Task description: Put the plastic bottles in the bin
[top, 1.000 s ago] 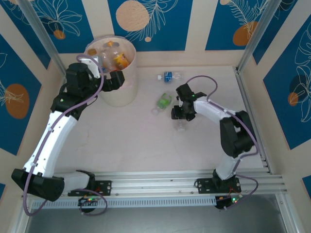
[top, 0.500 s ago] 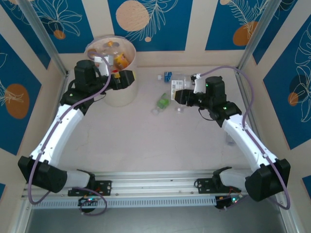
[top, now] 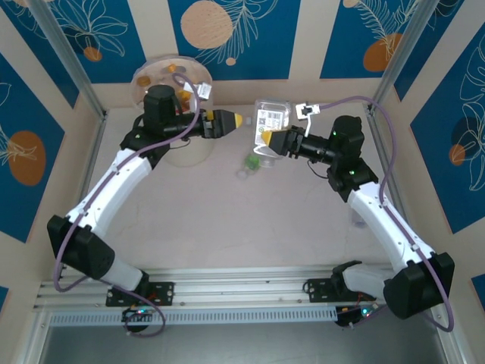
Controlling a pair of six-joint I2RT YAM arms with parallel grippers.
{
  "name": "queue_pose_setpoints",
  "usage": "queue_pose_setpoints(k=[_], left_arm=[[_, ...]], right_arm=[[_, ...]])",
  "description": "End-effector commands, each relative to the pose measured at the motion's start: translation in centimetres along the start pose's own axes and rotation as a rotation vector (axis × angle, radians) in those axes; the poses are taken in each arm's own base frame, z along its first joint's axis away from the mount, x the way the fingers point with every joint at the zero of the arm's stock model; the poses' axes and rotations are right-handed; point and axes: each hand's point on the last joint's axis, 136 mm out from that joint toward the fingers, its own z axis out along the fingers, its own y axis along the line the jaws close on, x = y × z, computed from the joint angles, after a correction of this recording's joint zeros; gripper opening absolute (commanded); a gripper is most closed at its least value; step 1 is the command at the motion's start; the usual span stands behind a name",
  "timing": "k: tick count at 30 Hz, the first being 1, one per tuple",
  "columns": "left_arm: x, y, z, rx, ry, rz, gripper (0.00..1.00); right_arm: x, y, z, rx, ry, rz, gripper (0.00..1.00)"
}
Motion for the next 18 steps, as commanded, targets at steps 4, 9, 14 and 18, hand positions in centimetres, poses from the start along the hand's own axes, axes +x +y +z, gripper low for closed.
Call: queue_pose_setpoints(k=[4, 9, 14, 18], left_arm=[[-1.1, -5.6, 0.9, 0.179, 0.023, 0.100, 1.00], [-1.1, -6.6, 1.5, 0.211, 0.037, 0.103, 1.00], [-1.0, -5.6, 2.3, 0.186, 0.056, 0.064, 1.00], [-0.7, -4.8, 2.7, 0.168, 0.066, 0.046, 1.00]], right_arm=[[-0.4, 1.1, 1.5, -0.114, 0.030, 0.021, 0.49], [-0.5, 1.3, 1.8, -0.127, 0.031, 0.022, 0.49], [-0.6, 2.3, 2.0, -0.158, 0.030, 0.009, 0.49], [-0.8, 3.1, 2.2, -0.172, 0.027, -0.008, 0.49]])
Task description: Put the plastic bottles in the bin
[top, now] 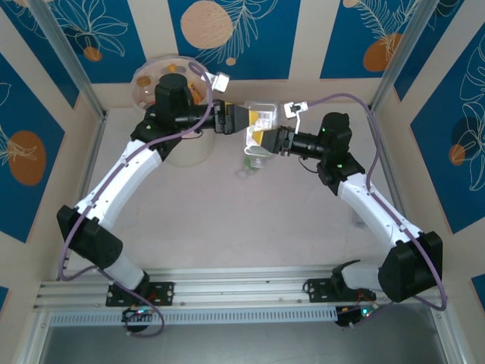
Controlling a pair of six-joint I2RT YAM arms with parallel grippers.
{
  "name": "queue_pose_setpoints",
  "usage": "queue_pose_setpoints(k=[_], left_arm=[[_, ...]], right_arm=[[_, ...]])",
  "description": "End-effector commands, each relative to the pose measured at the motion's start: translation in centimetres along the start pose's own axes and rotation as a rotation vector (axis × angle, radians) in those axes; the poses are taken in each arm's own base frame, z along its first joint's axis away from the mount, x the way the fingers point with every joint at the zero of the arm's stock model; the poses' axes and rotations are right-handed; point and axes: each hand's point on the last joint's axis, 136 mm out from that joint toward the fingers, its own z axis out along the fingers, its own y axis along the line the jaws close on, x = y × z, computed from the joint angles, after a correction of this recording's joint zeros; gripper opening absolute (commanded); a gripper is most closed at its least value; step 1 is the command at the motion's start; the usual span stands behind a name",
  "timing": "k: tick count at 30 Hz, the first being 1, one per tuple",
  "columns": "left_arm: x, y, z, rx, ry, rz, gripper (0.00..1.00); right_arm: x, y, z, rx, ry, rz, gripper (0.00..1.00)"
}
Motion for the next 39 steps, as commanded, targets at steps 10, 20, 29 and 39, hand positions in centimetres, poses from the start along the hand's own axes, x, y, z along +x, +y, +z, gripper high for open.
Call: queue_pose_setpoints(k=[10, 20, 29, 39], left_arm=[[0.2, -1.1, 0.9, 0.045, 0.035, -0.017, 0.83], [-0.8, -2.0, 0.8, 0.087, -0.011, -0.042, 0.28], [-2.7, -2.3, 0.0, 0.016, -0.061, 0.003, 0.19], [-5.8, 0.9, -4.9, -0.384, -0.114, 0.146, 0.20]], right_arm=[[-2.0, 3.7, 1.2, -0.105, -0.014, -0.093, 0.50], [-1.3, 2.8, 1.3, -0.067, -0.009, -0.078, 0.51], [-1.3, 2.1, 0.8, 0.001, -0.026, -0.076, 0.87], [-1.1, -0.1, -2.6, 0.288, -0.106, -0.101, 0.99]])
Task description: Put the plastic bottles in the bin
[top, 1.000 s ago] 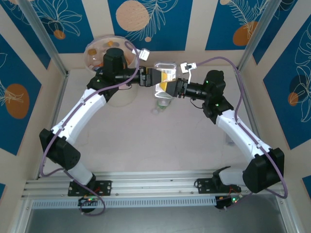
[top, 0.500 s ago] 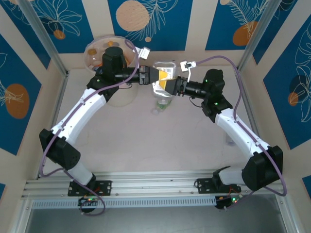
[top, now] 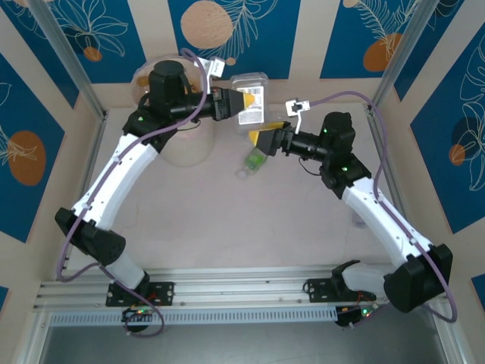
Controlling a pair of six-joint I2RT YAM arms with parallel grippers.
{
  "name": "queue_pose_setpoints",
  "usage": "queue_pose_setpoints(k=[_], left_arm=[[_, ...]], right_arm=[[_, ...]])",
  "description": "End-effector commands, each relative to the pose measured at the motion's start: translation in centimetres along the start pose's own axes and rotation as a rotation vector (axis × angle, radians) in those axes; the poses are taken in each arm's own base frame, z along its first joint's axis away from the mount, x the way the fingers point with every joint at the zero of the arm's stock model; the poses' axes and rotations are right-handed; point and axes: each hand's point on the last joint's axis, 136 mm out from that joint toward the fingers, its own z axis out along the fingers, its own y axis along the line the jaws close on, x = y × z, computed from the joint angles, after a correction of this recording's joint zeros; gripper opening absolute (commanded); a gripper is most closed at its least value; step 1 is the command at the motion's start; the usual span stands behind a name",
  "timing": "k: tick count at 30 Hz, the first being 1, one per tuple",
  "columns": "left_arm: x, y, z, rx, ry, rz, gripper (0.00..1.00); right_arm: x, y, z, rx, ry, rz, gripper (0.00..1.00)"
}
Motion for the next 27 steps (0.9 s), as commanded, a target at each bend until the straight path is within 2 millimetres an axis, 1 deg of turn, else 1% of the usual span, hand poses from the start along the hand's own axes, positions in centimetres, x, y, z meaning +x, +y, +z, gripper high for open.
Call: queue_pose_setpoints(k=[1, 3, 5, 9, 12, 14, 17, 22, 27], left_arm=[[-2.0, 2.5, -3.2, -0.238, -0.039, 0.113, 0.21], [-3.7, 3.9, -4.9, -0.350, -0.078, 0.159, 0.21], [-5.6, 5.4, -6.5, -0.451, -0.121, 0.212, 0.22], [-9.2, 8.9, -9.4, -0.638, -0.186, 0.297, 0.22], [-11.1, 11.3, -10.8, -0.724, -0.204, 0.339, 0.25], [-11.7, 13.0, -11.3, -0.767, -0.207, 0.346, 0.26], [-11.8, 15.1, -11.4, -0.793, -0.197, 0.340, 0.29], [-11.6, 18.3, -10.9, -0.811, -0.191, 0.297, 0.30], [-11.0, 22.5, -10.0, -0.813, -0.204, 0.191, 0.30]], right_arm=[[0.1, -2.7, -2.0, 0.229, -0.045, -0.005, 0.99], [0.3, -4.2, -3.2, 0.350, -0.057, 0.014, 0.99], [0.5, -4.8, -4.1, 0.409, -0.066, 0.017, 0.99], [1.1, -4.7, -5.1, 0.444, -0.066, 0.015, 0.99], [1.3, -4.4, -5.5, 0.463, -0.066, -0.001, 0.99], [1.4, -4.3, -5.6, 0.474, -0.064, -0.012, 0.99], [1.6, -4.2, -5.6, 0.486, -0.057, -0.021, 0.99], [2.0, -4.3, -5.1, 0.489, -0.038, -0.029, 0.99], [2.7, -4.6, -4.4, 0.492, -0.016, -0.024, 0.99]])
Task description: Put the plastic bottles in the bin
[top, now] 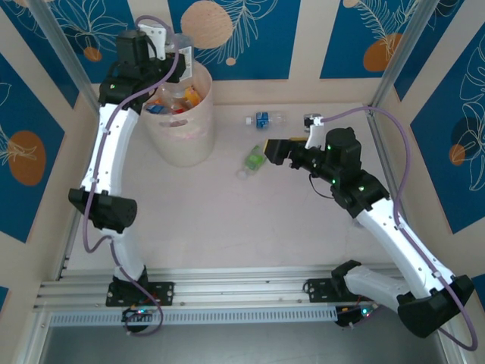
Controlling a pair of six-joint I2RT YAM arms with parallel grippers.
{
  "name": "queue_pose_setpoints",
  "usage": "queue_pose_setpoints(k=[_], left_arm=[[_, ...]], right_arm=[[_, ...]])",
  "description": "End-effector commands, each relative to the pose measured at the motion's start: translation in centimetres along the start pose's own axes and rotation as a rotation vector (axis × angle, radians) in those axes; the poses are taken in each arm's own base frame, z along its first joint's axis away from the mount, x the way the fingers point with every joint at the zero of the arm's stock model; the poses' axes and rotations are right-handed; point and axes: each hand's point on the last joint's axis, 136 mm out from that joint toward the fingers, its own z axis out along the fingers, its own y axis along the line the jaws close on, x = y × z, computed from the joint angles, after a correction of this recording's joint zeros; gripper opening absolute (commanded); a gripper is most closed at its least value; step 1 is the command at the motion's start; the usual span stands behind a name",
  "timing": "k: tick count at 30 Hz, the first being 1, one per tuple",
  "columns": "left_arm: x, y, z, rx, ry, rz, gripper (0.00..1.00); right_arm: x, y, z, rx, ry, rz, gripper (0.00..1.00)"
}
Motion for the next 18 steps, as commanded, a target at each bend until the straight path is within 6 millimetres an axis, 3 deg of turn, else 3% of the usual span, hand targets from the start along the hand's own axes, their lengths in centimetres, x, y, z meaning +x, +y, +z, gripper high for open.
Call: queue_pose_setpoints(k=[1, 9, 18], left_arm=[[-1.2, 1.4, 1.0, 0.006, -0.046, -0.077, 0.30], [3.3, 2.8, 5.7, 0.080, 0.091, -0.332, 0.30], [6.8, 2.9, 7.7, 0.104, 0.205, -0.505, 0.31]], right_arm=[[0.4, -0.4, 0.4, 0.025, 0.008, -0.018, 0.99], [0.6, -0.7, 0.6, 0.048, 0.017, -0.026, 0.99], [0.7, -1.0, 0.7, 0.061, 0.016, -0.026, 0.99]])
